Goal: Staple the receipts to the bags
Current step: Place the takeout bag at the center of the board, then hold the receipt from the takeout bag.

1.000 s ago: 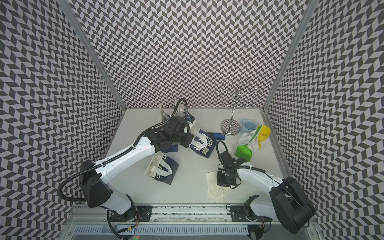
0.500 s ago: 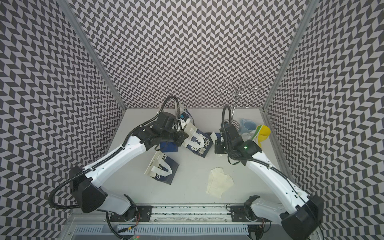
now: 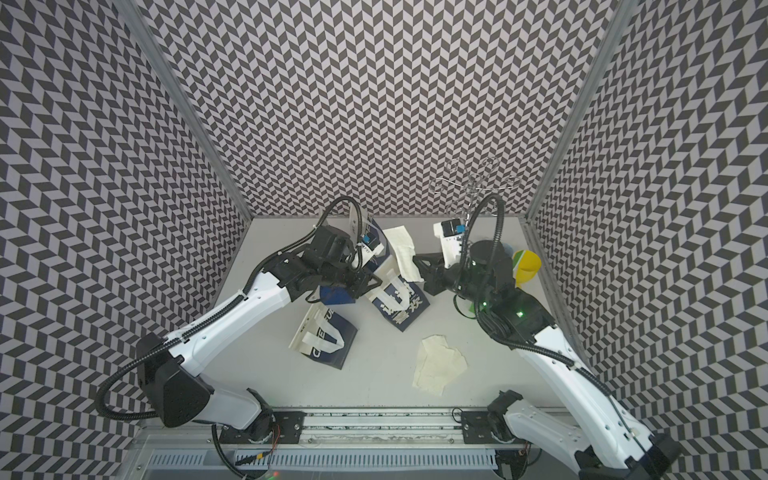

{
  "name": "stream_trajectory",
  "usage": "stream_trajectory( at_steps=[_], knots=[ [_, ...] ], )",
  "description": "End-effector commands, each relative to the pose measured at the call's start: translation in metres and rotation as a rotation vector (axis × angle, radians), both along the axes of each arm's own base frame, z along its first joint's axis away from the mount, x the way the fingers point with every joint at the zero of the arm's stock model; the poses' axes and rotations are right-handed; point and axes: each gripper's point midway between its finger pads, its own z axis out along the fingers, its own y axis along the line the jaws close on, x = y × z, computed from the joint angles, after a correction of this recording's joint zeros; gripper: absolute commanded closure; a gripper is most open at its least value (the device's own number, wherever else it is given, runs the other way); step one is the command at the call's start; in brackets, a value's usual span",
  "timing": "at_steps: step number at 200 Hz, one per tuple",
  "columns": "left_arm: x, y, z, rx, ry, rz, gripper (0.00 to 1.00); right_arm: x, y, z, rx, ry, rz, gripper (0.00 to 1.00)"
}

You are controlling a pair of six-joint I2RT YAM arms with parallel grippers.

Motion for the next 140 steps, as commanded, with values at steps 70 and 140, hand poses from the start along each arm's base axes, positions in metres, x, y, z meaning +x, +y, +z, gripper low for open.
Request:
stream_trajectory(
  at_steps=[70,140],
  knots=[
    [-0.015,0.010,0.016,-0.044,-0.030,-0.033,0.40,0.007,0.014,-0.087,-0.003,0.108,0.044,1.00],
    [-0.017,0.000,0.037,-0.085,-0.117,-0.093,0.35,0.009,-0.022,-0.109,-0.101,0.148,-0.141,1.00]
  ],
)
